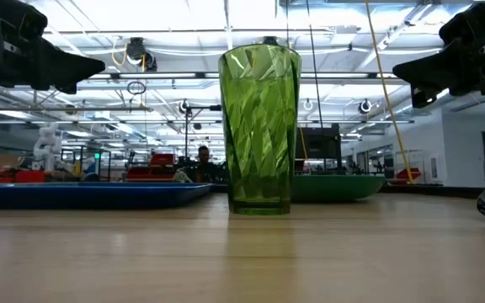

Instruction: Pick and place plate/cup/fork/spoon on tray

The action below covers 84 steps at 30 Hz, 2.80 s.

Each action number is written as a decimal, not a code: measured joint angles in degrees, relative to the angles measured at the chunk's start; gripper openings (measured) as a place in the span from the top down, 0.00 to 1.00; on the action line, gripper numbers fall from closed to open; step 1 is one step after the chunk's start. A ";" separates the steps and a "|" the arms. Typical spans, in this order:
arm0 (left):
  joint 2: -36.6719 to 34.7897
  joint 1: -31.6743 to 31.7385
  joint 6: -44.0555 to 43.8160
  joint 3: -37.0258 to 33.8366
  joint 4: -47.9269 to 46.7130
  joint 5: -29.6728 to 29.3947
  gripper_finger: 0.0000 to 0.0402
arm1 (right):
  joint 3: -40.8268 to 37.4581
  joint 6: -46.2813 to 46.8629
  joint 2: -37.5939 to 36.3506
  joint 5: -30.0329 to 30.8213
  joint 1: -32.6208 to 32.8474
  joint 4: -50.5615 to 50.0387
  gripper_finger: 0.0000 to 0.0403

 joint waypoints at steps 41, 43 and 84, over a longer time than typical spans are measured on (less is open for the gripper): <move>0.02 -0.02 -0.02 0.00 0.00 -0.02 0.95 | -0.02 0.01 0.01 0.00 0.00 0.01 1.00; 0.00 -0.02 -0.02 0.00 0.02 -0.02 0.95 | -0.01 0.00 0.00 0.00 0.00 0.01 1.00; 0.02 0.03 -8.71 0.67 11.98 0.11 0.95 | -0.02 0.00 0.00 0.00 0.00 0.01 1.00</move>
